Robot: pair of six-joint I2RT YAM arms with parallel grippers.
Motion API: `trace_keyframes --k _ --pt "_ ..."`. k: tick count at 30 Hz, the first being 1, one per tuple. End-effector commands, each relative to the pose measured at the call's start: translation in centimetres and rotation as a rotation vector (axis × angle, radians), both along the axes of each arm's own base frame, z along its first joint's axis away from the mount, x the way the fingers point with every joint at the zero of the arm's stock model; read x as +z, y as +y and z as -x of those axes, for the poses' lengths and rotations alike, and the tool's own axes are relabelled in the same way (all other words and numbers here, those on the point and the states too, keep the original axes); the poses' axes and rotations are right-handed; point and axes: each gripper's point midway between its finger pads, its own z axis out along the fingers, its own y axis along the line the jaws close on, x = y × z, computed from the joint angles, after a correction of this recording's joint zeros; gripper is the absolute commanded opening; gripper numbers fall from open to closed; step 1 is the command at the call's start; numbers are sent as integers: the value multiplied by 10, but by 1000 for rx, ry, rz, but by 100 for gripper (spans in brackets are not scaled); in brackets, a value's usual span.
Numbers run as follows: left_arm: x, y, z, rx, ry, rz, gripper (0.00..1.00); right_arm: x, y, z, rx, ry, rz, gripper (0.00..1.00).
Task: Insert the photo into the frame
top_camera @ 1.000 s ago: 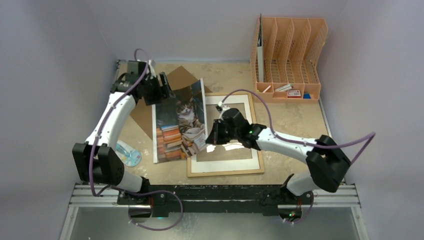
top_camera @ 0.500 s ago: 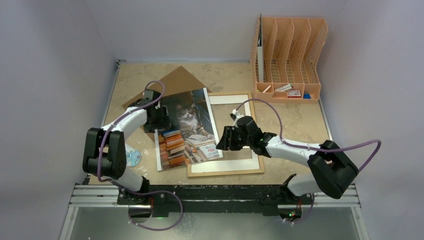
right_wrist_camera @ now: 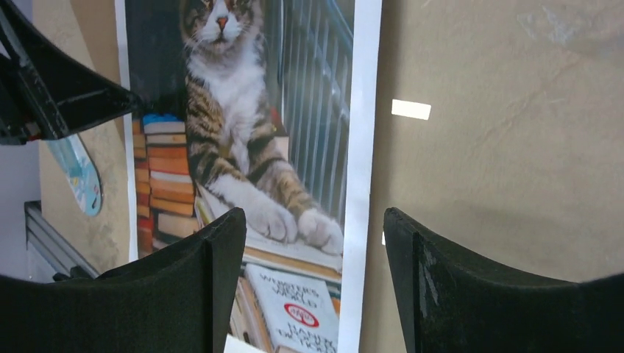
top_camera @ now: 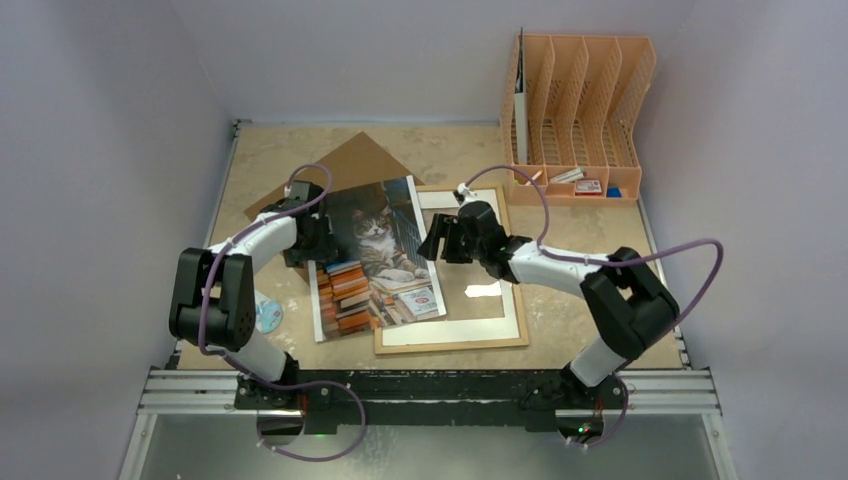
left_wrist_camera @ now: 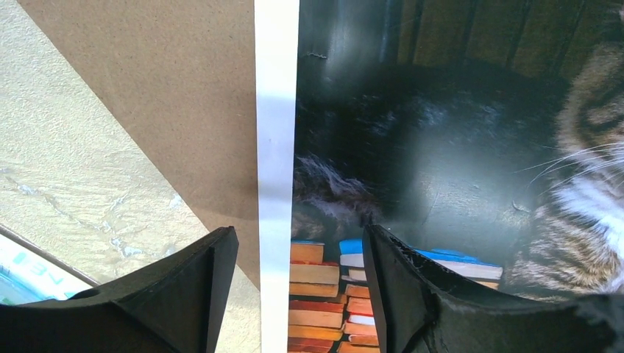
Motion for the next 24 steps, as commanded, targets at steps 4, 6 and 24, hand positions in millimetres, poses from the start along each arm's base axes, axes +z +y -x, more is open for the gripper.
trace_keyframes --k 4,6,24 --pt "1 2 -5 2 2 -13 61 -11 8 -20 3 30 6 68" --pt "-2 2 -4 2 14 -15 58 -16 11 -19 24 48 2 67" --pt "-5 -3 -6 -14 40 8 48 -3 55 -1 264 92 -177 61"
